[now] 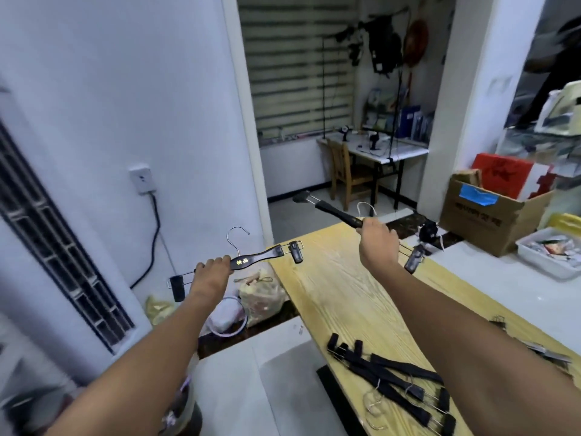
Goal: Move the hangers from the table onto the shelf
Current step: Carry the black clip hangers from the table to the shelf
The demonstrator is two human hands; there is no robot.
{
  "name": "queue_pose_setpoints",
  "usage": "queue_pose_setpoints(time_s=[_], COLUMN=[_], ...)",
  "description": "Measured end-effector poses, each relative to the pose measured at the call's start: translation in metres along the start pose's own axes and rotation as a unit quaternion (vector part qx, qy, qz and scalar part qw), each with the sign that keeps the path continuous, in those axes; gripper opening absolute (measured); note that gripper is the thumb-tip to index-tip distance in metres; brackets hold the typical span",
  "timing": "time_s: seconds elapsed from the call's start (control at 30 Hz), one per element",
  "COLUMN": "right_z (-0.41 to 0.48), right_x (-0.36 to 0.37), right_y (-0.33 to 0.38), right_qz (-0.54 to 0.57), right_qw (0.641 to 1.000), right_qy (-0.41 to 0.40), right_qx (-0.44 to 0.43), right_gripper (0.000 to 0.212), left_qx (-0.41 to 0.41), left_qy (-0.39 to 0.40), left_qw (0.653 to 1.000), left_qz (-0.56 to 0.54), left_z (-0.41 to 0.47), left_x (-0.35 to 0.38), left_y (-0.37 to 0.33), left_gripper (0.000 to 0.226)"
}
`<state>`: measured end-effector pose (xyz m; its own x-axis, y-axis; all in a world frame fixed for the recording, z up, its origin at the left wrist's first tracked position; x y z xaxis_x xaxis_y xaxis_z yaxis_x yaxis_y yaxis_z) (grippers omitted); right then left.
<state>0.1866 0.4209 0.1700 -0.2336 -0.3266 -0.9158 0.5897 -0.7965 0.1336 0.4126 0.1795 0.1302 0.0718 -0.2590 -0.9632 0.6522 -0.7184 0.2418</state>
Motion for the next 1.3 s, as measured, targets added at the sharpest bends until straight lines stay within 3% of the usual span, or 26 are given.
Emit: queue_pose_setpoints(time_s=[0.27, 0.43, 0.6, 0.73, 0.83, 0.97, 1.1, 1.17, 1.3], right_z=[-0.028, -0.087, -0.168, -0.251, -0.322, -0.417, -0.497, -0.530, -0.586], right_x=[-0.025, -0.039, -0.058, -0.073, -0.097, -0.129, -0.156, -0.168, -0.185], right_y=[0.173, 0.267, 0.326, 0.367, 0.399, 0.419, 0.420, 0.416, 0.409], right_qz=[0.148, 0.238, 0.295, 0.295, 0.316, 0.341, 0.317, 0.315, 0.320], right_qw=[0.965, 0.911, 0.827, 0.751, 0.679, 0.600, 0.557, 0.540, 0.506], right_qy=[-0.020, 0.011, 0.082, 0.130, 0.136, 0.159, 0.144, 0.157, 0.180], right_qx=[-0.215, -0.337, -0.471, -0.576, -0.648, -0.706, -0.754, -0.765, -0.781], right_gripper=[0.022, 0.018, 0.015, 0.018, 0.025, 0.018, 0.015, 0.014, 0.018], left_qx=[-0.118, -0.195, -0.302, -0.402, -0.465, -0.524, -0.582, -0.638, -0.698], left_qy=[0.041, 0.081, 0.112, 0.123, 0.119, 0.152, 0.149, 0.159, 0.148], left_qw=[0.991, 0.977, 0.947, 0.905, 0.873, 0.838, 0.799, 0.753, 0.698], left_qz=[0.043, -0.009, -0.013, -0.059, -0.080, -0.013, -0.015, -0.035, -0.058], left_z=[-0.083, -0.175, -0.292, -0.403, -0.494, -0.597, -0.672, -0.707, -0.766], left_x=[-0.019, -0.024, -0.019, -0.024, -0.032, -0.050, -0.067, -0.074, -0.083], left_y=[0.077, 0.124, 0.151, 0.158, 0.159, 0.145, 0.124, 0.114, 0.091], left_gripper=[0.029, 0.028, 0.038, 0.027, 0.032, 0.039, 0.039, 0.034, 0.032])
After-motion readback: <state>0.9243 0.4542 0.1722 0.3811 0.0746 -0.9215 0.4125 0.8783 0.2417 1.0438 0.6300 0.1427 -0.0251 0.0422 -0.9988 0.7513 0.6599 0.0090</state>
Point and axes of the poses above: each hand's wrist, its own z-axis towards the middle knuckle, its own x-axis out of the palm, y = z × x, the point moved 1 cm from there along z, towards the middle knuckle, and after that the axes turned 2 degrees about z, right-handed, at the moved point
